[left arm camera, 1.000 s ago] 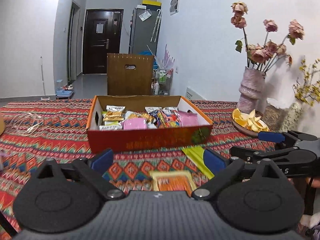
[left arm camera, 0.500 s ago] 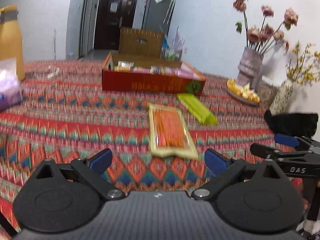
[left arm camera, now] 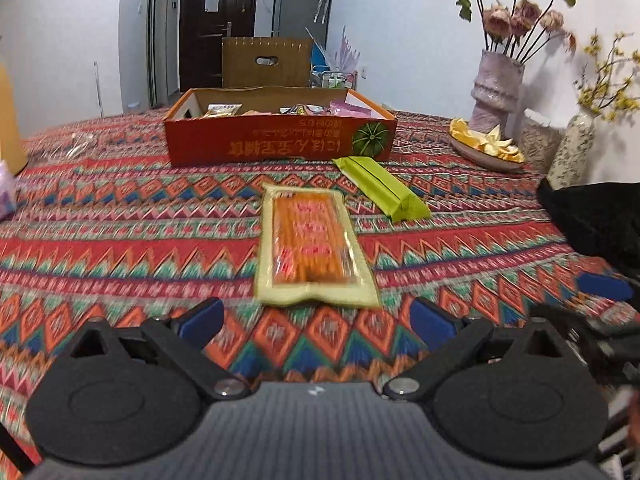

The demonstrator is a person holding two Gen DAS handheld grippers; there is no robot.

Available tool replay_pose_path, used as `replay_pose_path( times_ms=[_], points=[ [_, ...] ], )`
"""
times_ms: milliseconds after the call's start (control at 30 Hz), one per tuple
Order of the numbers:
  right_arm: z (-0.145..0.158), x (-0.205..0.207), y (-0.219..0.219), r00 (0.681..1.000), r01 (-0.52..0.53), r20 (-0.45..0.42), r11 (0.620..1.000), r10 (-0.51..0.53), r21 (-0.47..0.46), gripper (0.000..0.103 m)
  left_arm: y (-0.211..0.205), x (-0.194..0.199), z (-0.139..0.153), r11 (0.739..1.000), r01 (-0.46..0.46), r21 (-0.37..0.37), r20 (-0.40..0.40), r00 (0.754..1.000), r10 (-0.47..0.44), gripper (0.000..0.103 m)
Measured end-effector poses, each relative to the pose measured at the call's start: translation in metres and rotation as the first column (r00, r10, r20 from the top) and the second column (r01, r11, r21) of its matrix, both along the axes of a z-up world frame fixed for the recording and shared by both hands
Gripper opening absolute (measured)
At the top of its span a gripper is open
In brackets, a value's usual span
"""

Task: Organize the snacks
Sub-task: 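Withdraw both open tools from the box toward the gold-framed packet, then grasp the gold-framed orange packet with the left tool while the right tool grasps the green bar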

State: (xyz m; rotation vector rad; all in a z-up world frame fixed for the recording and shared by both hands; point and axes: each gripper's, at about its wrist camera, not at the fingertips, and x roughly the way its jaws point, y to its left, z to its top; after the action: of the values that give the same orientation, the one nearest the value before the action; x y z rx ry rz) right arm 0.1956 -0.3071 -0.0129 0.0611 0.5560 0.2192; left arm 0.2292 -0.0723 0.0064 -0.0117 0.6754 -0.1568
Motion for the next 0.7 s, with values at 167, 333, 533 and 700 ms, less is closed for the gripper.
replay_pose_path(
  times_ms=[167,333,533,700],
  points=[
    [-0.006,0.011,-0.008,1.000,0.016,-0.025,1.000,-0.016,0.005,0.100,-0.023,0.051,-0.009,0.997,0.047,0.063,-0.002,0.999,-0.047,0.101],
    [-0.009,0.027,-0.018,0.998,0.047,-0.042,0.999,-0.047,0.001,0.100,-0.034,0.098,-0.023,0.993,0.076,0.087,-0.035,0.997,-0.073,0.098],
    [-0.009,0.054,-0.017,0.998,0.046,-0.052,0.999,-0.047,-0.029,0.100,-0.035,0.127,-0.036,0.992,0.072,0.103,-0.055,0.996,-0.067,0.084],
    [-0.004,0.086,-0.004,0.999,0.013,-0.040,0.997,-0.016,-0.074,0.100,-0.028,0.125,-0.036,0.989,0.107,0.099,-0.017,0.994,-0.106,0.055]
  ],
)
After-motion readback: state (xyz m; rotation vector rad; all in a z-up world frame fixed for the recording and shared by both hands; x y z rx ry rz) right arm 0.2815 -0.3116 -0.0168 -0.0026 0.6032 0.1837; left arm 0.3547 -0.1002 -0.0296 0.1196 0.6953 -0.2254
